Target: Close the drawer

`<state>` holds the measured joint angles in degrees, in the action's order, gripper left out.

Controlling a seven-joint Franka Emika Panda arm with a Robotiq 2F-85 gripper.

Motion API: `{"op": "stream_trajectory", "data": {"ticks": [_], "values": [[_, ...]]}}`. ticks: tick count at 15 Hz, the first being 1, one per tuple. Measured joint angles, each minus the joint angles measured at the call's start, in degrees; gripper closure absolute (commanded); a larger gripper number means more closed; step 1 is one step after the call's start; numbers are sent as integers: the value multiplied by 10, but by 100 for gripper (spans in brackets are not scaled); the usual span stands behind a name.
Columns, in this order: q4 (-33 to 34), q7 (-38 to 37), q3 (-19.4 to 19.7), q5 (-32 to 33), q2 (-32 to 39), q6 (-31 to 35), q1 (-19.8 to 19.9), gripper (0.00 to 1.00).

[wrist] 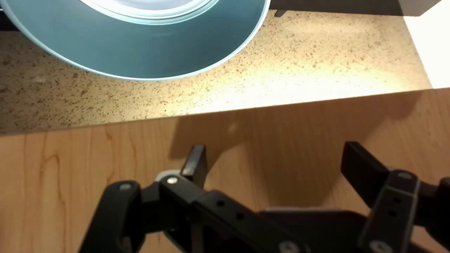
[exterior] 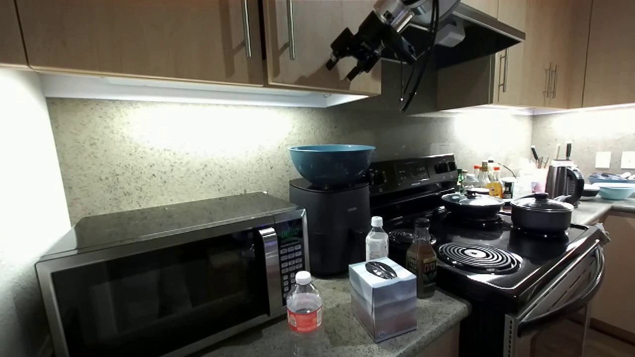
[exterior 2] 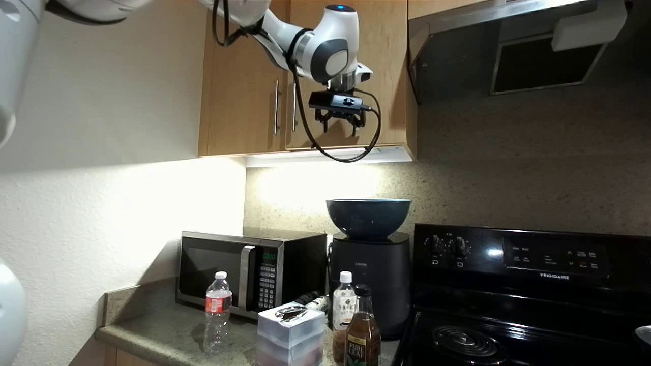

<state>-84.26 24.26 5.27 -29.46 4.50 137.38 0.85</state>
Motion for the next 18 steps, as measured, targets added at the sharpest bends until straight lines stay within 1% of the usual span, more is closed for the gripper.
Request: {"op": "stream_trajectory", "data": {"ticks": [3, 9, 14, 18], "values": [[2, -5, 0, 27, 16, 29, -6, 0], [3, -32, 0, 59, 20, 42, -12, 0], [3, -122, -1, 138, 30, 83, -24, 0], [3, -202, -8, 204, 30, 88, -24, 0]]}}
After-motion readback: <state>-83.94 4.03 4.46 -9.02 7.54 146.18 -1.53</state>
